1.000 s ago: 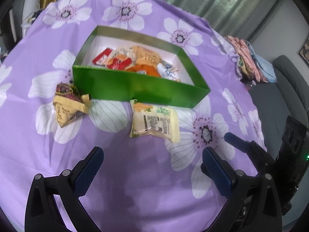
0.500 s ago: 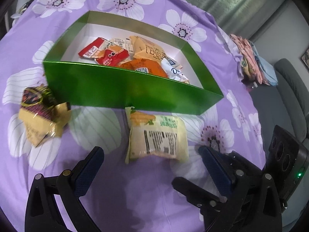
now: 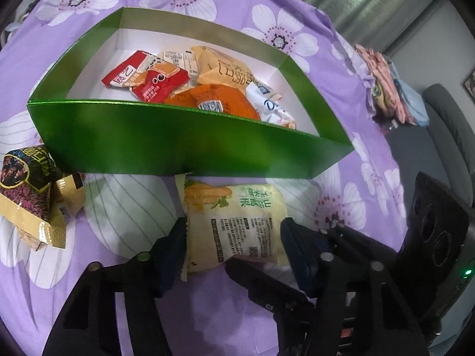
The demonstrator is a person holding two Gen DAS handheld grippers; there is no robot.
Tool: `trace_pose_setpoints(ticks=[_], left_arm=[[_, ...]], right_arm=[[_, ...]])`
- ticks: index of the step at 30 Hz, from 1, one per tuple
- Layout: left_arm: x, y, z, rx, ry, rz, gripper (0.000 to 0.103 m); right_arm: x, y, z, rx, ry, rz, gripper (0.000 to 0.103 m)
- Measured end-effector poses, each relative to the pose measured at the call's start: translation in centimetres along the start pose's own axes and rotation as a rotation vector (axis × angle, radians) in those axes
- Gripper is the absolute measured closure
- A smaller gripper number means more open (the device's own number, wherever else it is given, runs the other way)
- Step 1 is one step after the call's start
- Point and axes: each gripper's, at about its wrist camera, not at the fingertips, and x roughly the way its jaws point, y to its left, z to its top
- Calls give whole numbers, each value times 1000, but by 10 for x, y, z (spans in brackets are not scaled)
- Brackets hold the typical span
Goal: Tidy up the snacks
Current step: 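Grasp the pale green-and-white packet with the right gripper and lift it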
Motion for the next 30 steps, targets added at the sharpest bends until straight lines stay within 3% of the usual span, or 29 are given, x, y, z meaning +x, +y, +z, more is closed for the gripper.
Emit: trace_pose_setpoints(ticks=[4,10,30], left_arm=[[1,-3,-2,14,-5,22,53],[-3,-12,-5,48,-8,32,55],[-60,-48,-11,113,-112,4,55]], right_arm=[[2,1,0,-12,4,9,56],[-1,7,0,-33,-5,8,64],[-63,31,-1,-82,-126,-22,65]])
